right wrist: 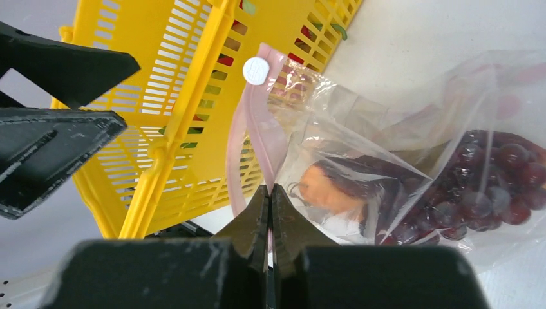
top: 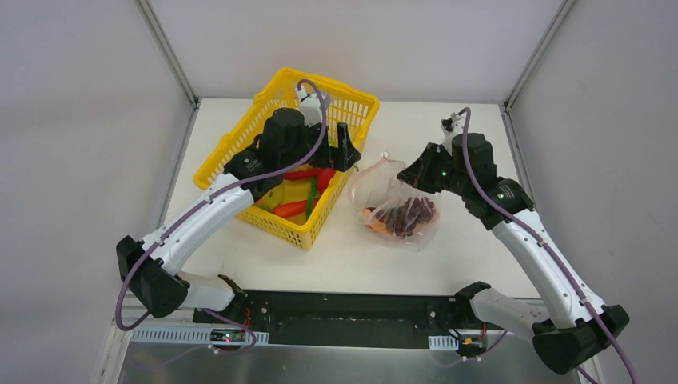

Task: Place the food in the zip-top bag and seal the zipper
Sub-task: Adjust the zipper food storage bag at the center of the board, then pick up the fake vegetable from the bin.

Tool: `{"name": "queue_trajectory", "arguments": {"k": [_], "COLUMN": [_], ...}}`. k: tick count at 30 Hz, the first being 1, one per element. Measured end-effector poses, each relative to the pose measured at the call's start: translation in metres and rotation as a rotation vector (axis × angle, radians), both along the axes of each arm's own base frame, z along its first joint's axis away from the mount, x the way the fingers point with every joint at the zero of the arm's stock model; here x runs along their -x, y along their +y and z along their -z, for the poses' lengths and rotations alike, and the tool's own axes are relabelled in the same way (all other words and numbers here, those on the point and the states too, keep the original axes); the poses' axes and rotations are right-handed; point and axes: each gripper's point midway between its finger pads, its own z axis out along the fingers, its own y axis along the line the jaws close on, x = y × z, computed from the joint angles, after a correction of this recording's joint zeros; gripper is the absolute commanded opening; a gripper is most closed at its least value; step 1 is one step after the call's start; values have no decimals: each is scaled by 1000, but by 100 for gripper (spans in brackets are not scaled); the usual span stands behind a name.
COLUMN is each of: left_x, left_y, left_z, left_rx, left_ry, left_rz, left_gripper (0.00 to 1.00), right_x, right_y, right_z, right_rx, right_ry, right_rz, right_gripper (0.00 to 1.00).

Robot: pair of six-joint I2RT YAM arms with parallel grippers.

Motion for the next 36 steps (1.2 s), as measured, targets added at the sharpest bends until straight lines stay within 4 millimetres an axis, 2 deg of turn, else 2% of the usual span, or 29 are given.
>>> {"name": "queue_trajectory", "arguments": {"k": [2,5,7,10,12,13,15,17,20,23,31,35,36], "left_x": [-2,-23,-48,-96,-128,-138,-159,-172,-175,-176,-191,-199,-199], "left_y": [13,43,68,98,104,104,100,94,95,97,91,85,84], "left_z": [-6,-18,-19,-7,13,24,60,93,141,164,195,204,204], "left_rx": [-31,-57,-68,-97,-125,-137,-170,-192,-242,-264,-273,-292,-295], "left_ry": [-21,-41,-28,29,77,100,183,247,344,400,440,434,434], "left_rz": [-22,-105,-186,-289,-329,-334,-337,-334,-351,-372,-447,-478,-483], "left_gripper": [99,99,99,99,98,92,89,92,90,87,86,76,69], "right_x": [-1,0,2,5,7,7,8,10,12,14,13,14,14], "right_y": [1,1,0,-2,-3,-3,-4,-5,-7,-8,-8,-8,-8], "right_z": [-2,-4,-5,-10,-13,-15,-17,-19,-23,-26,-25,-25,-25], "right_rx": [-9,-20,-25,-33,-37,-38,-41,-44,-50,-51,-38,-38,-39], "right_ry": [-7,-17,-24,-41,-51,-55,-62,-70,-84,-95,-105,-105,-105], "right_rz": [-3,0,2,3,4,4,5,7,7,4,-5,-8,-8], "right_gripper": [0,0,0,0,0,0,0,0,0,0,0,0,0]}}
